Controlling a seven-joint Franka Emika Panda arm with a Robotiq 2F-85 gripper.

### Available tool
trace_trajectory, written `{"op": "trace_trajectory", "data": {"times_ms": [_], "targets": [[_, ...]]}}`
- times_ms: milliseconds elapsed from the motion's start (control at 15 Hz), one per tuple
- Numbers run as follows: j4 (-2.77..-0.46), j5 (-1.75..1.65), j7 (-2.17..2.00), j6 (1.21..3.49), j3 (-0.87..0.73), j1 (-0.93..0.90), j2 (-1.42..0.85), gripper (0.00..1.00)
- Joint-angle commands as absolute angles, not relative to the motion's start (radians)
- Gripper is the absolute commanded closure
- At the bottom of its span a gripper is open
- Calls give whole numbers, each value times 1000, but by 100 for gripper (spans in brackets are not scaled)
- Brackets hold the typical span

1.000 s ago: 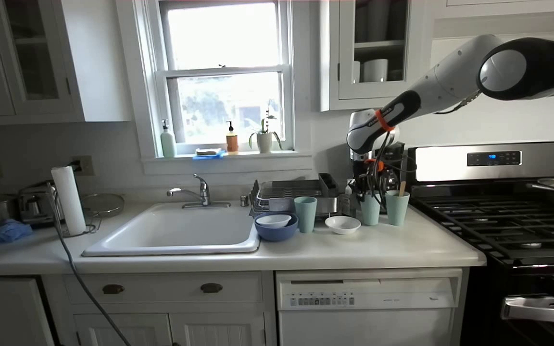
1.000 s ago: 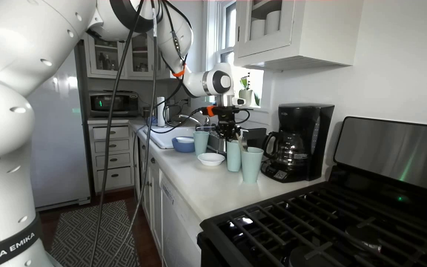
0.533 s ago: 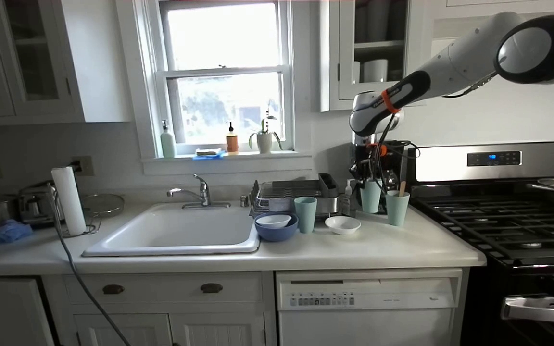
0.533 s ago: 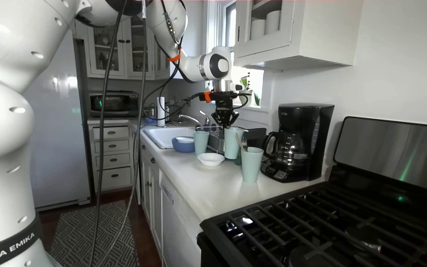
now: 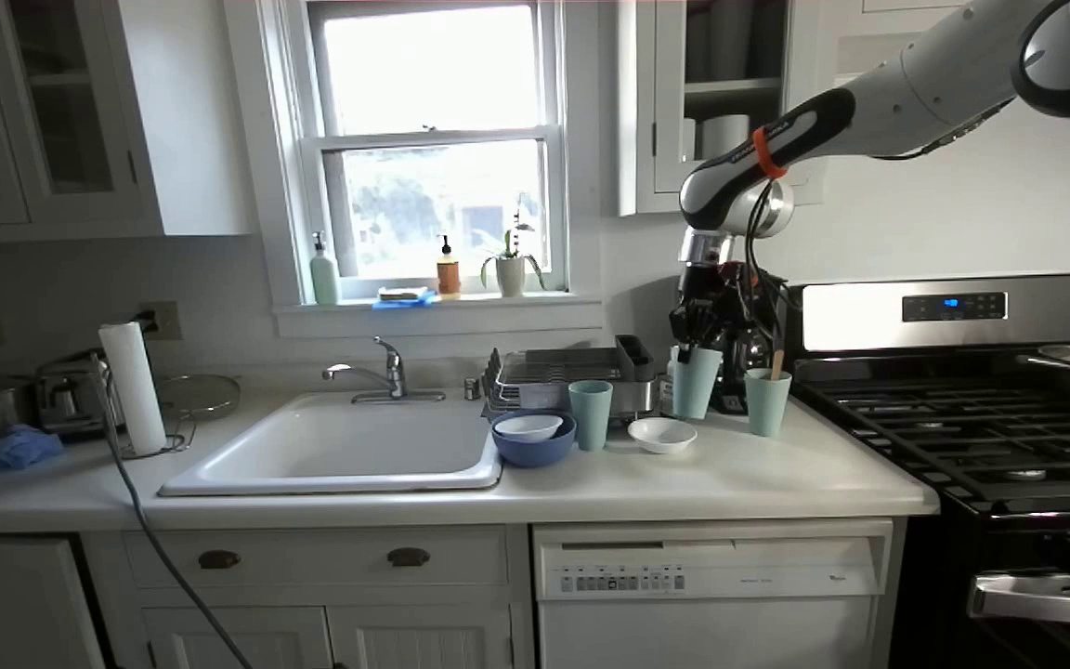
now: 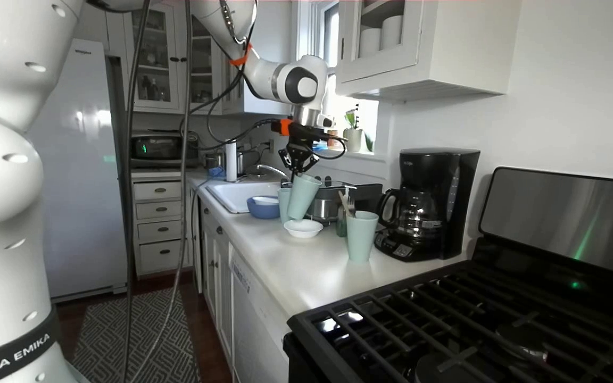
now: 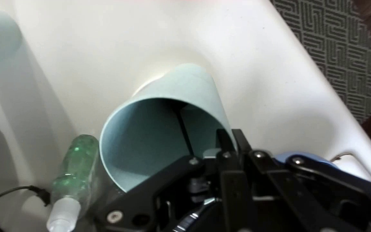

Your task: Empty the middle cup onto counter

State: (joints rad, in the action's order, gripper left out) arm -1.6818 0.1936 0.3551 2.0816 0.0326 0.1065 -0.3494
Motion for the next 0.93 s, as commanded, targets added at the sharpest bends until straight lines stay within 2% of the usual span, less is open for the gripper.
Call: {"op": "trace_trajectory", "data": {"times_ms": [0, 467, 867], "targets": [[-1762, 367, 579, 2105, 80, 173, -289, 98], [-1752, 779, 897, 1971, 76, 270, -305, 99], [-1759, 1073, 947, 1764, 14, 291, -307, 99]]}}
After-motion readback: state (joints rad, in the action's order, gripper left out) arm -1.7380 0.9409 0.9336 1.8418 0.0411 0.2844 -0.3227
